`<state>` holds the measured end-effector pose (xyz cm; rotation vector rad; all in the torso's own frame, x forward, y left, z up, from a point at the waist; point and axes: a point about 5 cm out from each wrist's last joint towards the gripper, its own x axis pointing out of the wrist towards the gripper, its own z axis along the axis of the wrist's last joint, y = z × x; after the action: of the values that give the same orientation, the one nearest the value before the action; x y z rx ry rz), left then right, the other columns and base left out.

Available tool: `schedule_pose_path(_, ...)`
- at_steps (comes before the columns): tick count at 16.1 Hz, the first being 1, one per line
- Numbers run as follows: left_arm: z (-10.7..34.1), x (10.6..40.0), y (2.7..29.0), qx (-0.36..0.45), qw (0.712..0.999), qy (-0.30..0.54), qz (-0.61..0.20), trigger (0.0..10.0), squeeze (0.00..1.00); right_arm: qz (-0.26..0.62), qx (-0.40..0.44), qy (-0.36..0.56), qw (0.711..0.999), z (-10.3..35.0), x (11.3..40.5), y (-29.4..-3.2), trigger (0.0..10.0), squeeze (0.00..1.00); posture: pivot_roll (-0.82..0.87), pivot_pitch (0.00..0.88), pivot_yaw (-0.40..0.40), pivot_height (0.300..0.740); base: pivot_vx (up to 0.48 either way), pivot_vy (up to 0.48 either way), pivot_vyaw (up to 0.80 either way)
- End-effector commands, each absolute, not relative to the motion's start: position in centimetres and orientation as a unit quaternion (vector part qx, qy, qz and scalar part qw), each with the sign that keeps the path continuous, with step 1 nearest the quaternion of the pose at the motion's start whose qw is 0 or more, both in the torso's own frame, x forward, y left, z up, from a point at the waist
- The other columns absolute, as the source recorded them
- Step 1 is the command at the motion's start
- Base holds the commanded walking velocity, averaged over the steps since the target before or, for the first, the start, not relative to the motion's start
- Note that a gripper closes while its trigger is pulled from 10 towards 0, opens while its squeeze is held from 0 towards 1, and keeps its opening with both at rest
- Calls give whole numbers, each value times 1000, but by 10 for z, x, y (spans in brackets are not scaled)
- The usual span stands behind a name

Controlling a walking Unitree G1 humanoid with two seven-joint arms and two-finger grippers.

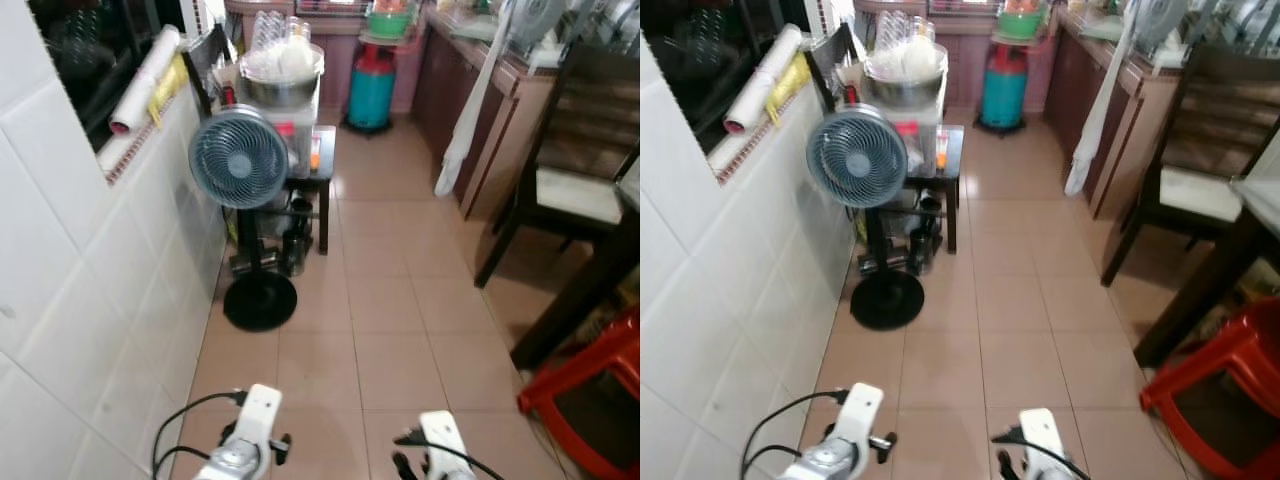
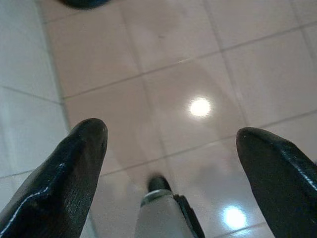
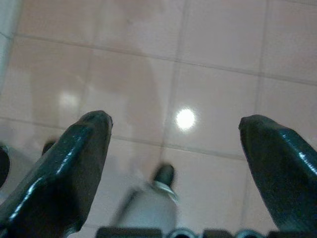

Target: Setting the table

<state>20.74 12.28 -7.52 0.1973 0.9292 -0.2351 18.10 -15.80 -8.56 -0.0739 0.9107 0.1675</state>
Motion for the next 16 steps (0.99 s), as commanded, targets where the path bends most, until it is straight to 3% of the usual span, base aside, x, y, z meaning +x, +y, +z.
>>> schedule_pose_path(1,-78,204,137,106,878,456,-99,10000,0,96,-33,427,899,-82,188,-145,10000,0,-14,0,-18,740,349,330,0)
schedule_pose_path(5,-78,204,139,104,878,457,-93,10000,0,97,-34,427,898,-82,188,-145,10000,0,-12,0,-18,740,314,248,0)
schedule_pose_path(10,-78,203,142,112,877,457,-93,10000,0,99,-37,428,898,-82,188,-144,10000,0,-9,0,-16,740,0,0,0)
schedule_pose_path(16,-78,203,144,117,876,458,-95,10000,0,100,-39,429,897,-83,187,-144,10000,0,-11,0,-15,740,0,-384,0)
